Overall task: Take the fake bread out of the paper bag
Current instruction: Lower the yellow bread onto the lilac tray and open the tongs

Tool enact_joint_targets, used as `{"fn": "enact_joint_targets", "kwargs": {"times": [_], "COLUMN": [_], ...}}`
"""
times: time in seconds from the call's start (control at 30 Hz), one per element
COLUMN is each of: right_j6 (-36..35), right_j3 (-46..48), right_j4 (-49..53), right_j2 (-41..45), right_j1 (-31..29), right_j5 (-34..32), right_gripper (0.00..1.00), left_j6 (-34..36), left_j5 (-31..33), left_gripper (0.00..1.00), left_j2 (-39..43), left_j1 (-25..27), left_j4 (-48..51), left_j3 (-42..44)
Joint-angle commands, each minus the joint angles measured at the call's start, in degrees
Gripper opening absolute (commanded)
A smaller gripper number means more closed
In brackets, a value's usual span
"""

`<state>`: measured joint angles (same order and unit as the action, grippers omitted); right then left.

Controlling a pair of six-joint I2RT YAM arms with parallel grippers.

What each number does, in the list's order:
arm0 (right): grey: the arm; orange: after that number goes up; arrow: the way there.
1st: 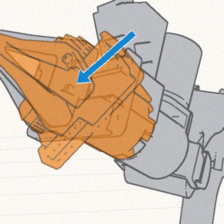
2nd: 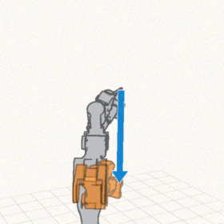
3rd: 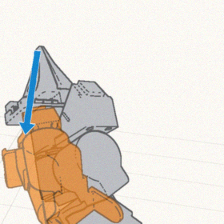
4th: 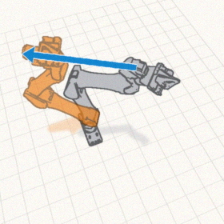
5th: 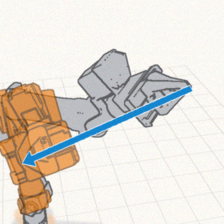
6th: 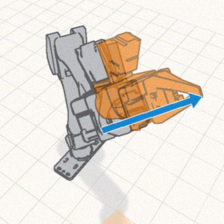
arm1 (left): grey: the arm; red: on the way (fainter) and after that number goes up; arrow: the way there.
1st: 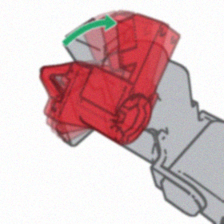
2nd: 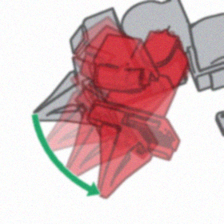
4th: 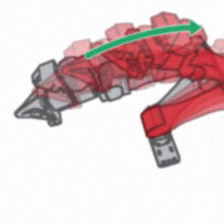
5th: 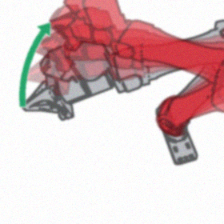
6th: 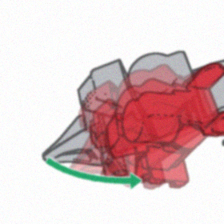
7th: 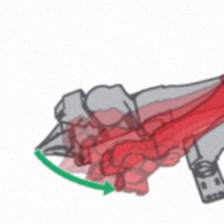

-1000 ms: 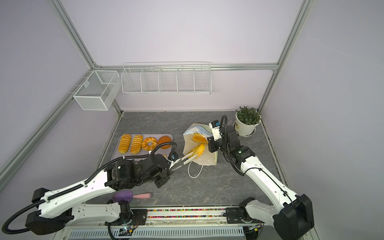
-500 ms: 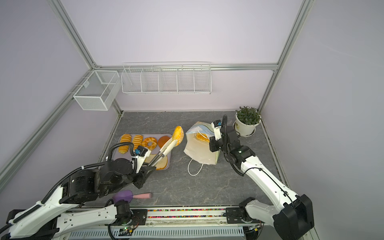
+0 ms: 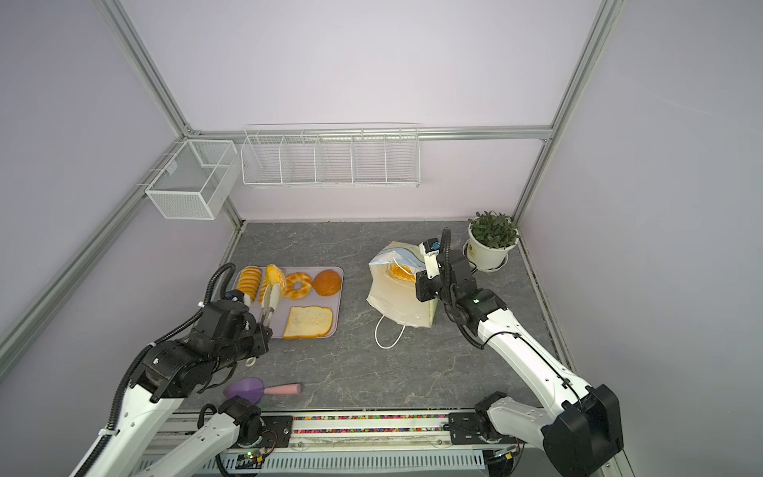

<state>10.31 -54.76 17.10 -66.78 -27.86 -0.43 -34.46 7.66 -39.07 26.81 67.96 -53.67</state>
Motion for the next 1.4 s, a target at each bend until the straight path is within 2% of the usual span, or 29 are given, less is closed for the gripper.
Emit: {"fn": "enact_joint_targets", "kwargs": {"times": [0.0, 0.17, 0.33, 0.43, 0.63, 0.9, 1.17, 1.37], "right_j6": [-0.1, 0.5, 1.0, 1.4, 1.1, 0.5, 0.2, 0.1], "right_j3": [0.7, 2.2, 3.2, 3.3, 3.8, 4.0, 4.0, 4.0], "right_j4": [0.2, -1.0, -2.4, -3.1, -4.0, -4.7, -4.8, -4.6], "right_j2": [0.4, 0.8, 0.1, -0.7, -1.2, -1.1, -1.0, -0.4], "right_j1": [-0.2, -0.2, -0.2, -0.1, -0.2, -0.2, -0.2, -0.2], "right_j5": [0.9, 2.3, 4.1, 5.3, 6.0, 5.9, 5.9, 5.6], "right_gripper": [0.07, 0.07, 0.07, 0.07, 0.07, 0.07, 0.07, 0.07], "left_j6": [-4.7, -11.4, -18.2, -21.9, -29.8, -38.5, -41.8, -39.1], "left_j5": [-8.7, -12.6, -12.6, -15.0, -24.3, -25.8, -26.4, -24.2], "left_gripper": [0.00, 0.00, 0.00, 0.00, 0.00, 0.00, 0.00, 0.13], "left_j2": [3.2, 8.4, 14.3, 16.6, 17.7, 24.8, 25.1, 23.0], "left_j1": [-6.2, -13.4, -16.6, -17.9, -19.6, -20.7, -21.2, -21.6], "left_j4": [-4.2, -8.8, -12.4, -15.2, -21.5, -27.0, -30.9, -22.2], "left_j3": [3.4, 10.3, 15.6, 18.6, 25.1, 31.5, 34.1, 31.4]}}
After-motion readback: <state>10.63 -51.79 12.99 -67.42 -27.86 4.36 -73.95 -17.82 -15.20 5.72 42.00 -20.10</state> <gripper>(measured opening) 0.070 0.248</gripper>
